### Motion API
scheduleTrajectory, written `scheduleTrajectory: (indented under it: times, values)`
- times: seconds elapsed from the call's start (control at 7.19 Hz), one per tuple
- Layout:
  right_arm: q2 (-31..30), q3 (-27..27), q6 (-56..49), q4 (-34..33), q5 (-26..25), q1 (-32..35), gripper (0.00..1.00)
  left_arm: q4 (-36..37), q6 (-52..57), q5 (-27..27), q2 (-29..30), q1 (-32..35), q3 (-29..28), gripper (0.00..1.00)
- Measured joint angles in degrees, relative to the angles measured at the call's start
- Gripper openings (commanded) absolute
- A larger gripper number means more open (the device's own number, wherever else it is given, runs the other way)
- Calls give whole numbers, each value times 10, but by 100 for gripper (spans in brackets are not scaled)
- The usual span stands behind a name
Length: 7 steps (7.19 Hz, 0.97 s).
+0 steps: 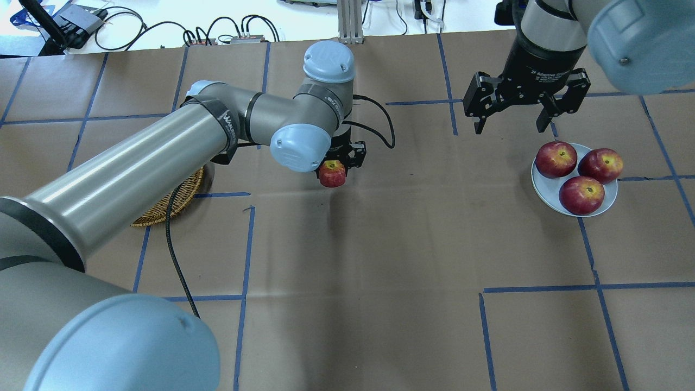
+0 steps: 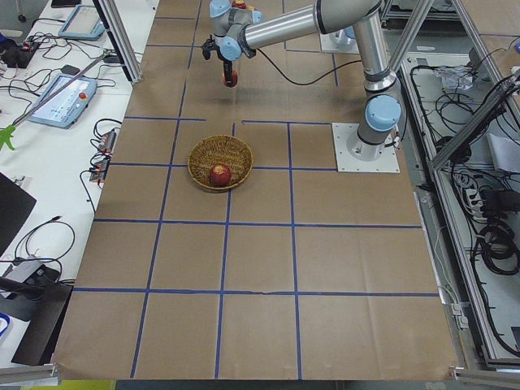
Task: Transfer apple from basket to plate
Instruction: 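Lift the apple with the left gripper and carry it toward the table center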
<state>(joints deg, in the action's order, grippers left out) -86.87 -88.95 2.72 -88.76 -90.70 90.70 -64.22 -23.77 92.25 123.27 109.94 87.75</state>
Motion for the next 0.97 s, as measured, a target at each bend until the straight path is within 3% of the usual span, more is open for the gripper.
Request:
scheduleTrajectory:
  times: [0.28,0.42,0.56,0.7,0.97]
  values:
    - [0,0,0,0,0,0,100,14,-18,-26,17,8,2,40]
    - [0,0,0,0,0,0,100,20,-20,-30,24,12,3,48]
    - [0,0,0,0,0,0,100,25,-21,-31,28,15,3,86]
    - [0,0,0,0,0,0,100,27,-21,-32,31,17,3,99]
    - [0,0,0,0,0,0,100,27,-20,-33,27,18,6,99]
